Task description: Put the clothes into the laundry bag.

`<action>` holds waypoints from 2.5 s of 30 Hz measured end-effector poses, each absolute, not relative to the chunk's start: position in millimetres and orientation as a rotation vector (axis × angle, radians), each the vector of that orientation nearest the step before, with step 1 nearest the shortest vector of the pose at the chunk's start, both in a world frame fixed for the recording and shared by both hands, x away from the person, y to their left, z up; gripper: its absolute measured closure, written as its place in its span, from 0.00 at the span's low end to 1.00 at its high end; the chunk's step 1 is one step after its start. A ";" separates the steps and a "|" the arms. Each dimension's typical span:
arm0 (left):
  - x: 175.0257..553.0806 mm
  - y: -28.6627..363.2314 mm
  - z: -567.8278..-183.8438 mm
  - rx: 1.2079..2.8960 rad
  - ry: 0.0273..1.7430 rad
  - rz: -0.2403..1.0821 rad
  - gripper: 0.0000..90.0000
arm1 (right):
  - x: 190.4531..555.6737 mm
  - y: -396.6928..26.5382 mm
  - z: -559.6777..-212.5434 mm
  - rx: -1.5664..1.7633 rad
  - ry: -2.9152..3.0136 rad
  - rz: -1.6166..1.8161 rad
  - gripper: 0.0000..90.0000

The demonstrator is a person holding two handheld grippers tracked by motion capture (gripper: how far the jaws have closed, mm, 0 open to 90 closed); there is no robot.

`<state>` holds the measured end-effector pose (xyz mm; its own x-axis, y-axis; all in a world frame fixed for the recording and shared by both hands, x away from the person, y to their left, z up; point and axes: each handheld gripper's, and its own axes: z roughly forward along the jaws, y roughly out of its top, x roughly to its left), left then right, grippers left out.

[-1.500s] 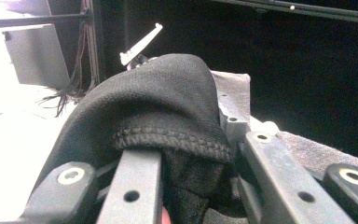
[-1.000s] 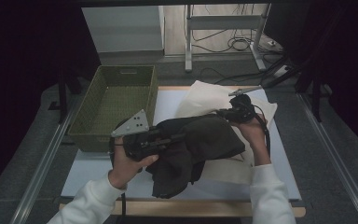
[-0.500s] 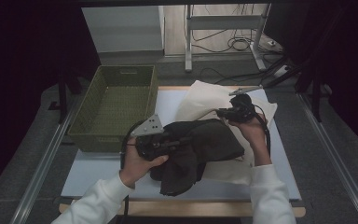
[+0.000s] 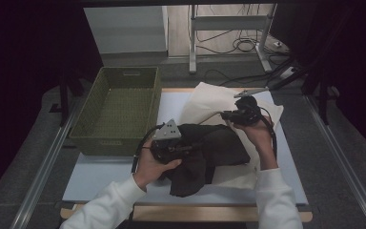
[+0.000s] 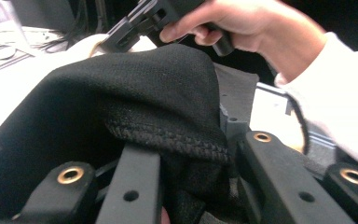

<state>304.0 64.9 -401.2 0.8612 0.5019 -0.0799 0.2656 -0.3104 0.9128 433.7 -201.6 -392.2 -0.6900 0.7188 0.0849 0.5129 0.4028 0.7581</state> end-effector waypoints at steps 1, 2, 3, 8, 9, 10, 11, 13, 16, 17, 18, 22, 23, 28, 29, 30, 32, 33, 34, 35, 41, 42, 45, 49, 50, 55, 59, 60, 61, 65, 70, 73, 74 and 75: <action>305.1 64.3 -402.5 1.911 0.575 0.264 0.83 | 433.6 -201.4 -392.3 1.082 2.407 1.162 0.96; 306.6 63.5 -404.5 1.916 0.580 0.268 0.83 | 433.5 -201.3 -392.3 1.080 2.408 1.161 0.96; 307.8 62.8 -406.0 1.922 0.583 0.275 0.83 | 433.3 -201.2 -392.2 1.078 2.409 1.159 0.96; 318.7 55.6 -420.6 1.980 0.615 0.283 0.83 | 431.4 -199.8 -389.9 1.064 2.419 1.187 0.97; 320.6 54.6 -422.6 1.986 0.621 0.283 0.83 | 430.7 -199.0 -389.2 1.059 2.420 1.193 0.97; 324.0 52.6 -425.6 1.993 0.628 0.283 0.83 | 430.3 -198.3 -388.8 1.053 2.423 1.192 0.97; 325.2 51.3 -426.6 1.994 0.631 0.285 0.83 | 429.5 -197.0 -388.3 1.047 2.425 1.188 0.97; 327.4 47.4 -428.7 1.998 0.633 0.291 0.83 | 429.0 -195.9 -388.1 1.043 2.429 1.189 0.97; 328.6 39.9 -430.7 2.002 0.630 0.298 0.83 | 428.8 -194.9 -388.3 1.040 2.432 1.187 0.97; 328.9 37.8 -431.2 2.002 0.628 0.301 0.83 | 428.8 -194.6 -388.5 1.041 2.433 1.187 0.97; 329.6 34.1 -431.8 2.006 0.626 0.309 0.82 | 428.8 -194.3 -388.6 1.040 2.434 1.187 0.97; 335.0 22.7 -433.9 2.021 0.624 0.314 0.82 | 427.9 -192.2 -388.3 1.032 2.442 1.191 0.97; 336.4 20.3 -434.6 2.024 0.624 0.313 0.82 | 427.5 -191.7 -388.0 1.029 2.444 1.191 0.97; 344.0 11.1 -438.8 2.021 0.638 0.305 0.82 | 427.3 -190.7 -388.4 1.023 2.461 1.200 0.97; 345.5 9.1 -439.8 2.017 0.641 0.303 0.82 | 427.3 -190.5 -388.5 1.023 2.463 1.199 0.97; 347.2 7.0 -440.6 2.017 0.644 0.303 0.82 | 427.3 -190.2 -388.7 1.022 2.464 1.199 0.97; 350.3 2.3 -442.0 2.017 0.649 0.304 0.82 | 427.0 -189.6 -388.7 1.020 2.467 1.200 0.97; 351.5 0.7 -442.4 2.017 0.651 0.305 0.82 | 426.8 -189.3 -388.7 1.021 2.468 1.200 0.97; 353.2 -1.9 -443.0 2.014 0.655 0.306 0.82 | 426.8 -189.2 -388.7 1.021 2.468 1.199 0.97; 354.7 -4.0 -443.4 2.011 0.657 0.307 0.82 | 426.7 -189.2 -388.7 1.021 2.468 1.199 0.97; 363.8 -11.8 -442.3 1.988 0.665 0.335 0.82 | 427.1 -190.1 -388.7 1.021 2.466 1.203 0.97; 365.2 -13.2 -442.5 1.984 0.668 0.332 0.82 | 427.2 -190.2 -388.7 1.022 2.465 1.203 0.97; 368.1 -18.7 -444.6 1.986 0.664 0.342 0.82 | 427.3 -190.5 -388.9 1.025 2.465 1.198 0.97; 371.7 -25.4 -449.9 1.992 0.663 0.340 0.82 | 427.3 -191.2 -389.0 1.028 2.463 1.199 0.97; 372.1 -26.2 -451.3 2.000 0.656 0.342 0.81 | 427.2 -191.3 -389.0 1.027 2.463 1.200 0.97; 369.4 -25.6 -455.4 2.004 0.654 0.322 0.76 | 427.5 -192.0 -389.6 1.024 2.464 1.207 0.97; 361.4 -22.3 -454.0 1.996 0.650 0.324 0.60 | 428.5 -192.9 -390.7 1.036 2.464 1.205 0.97; 358.5 -20.9 -453.1 1.987 0.646 0.324 0.55 | 428.6 -193.3 -390.7 1.037 2.463 1.205 0.97; 355.5 -19.2 -451.7 1.982 0.644 0.314 0.49 | 428.8 -193.8 -390.6 1.037 2.462 1.208 0.97; 339.7 -8.6 -442.0 1.952 0.609 0.326 0.36 | 429.7 -195.8 -391.0 1.042 2.457 1.211 0.96; 320.6 12.5 -431.0 1.939 0.575 0.337 0.31 | 429.8 -196.6 -391.6 1.050 2.454 1.212 0.96; 310.3 28.6 -427.2 1.932 0.559 0.352 0.32 | 429.8 -196.3 -391.7 1.050 2.453 1.210 0.96; 305.6 35.9 -425.8 1.924 0.556 0.368 0.32 | 429.8 -196.2 -391.7 1.050 2.453 1.210 0.96; 302.6 42.1 -424.7 1.918 0.558 0.387 0.33 | 430.0 -196.4 -391.8 1.050 2.454 1.210 0.96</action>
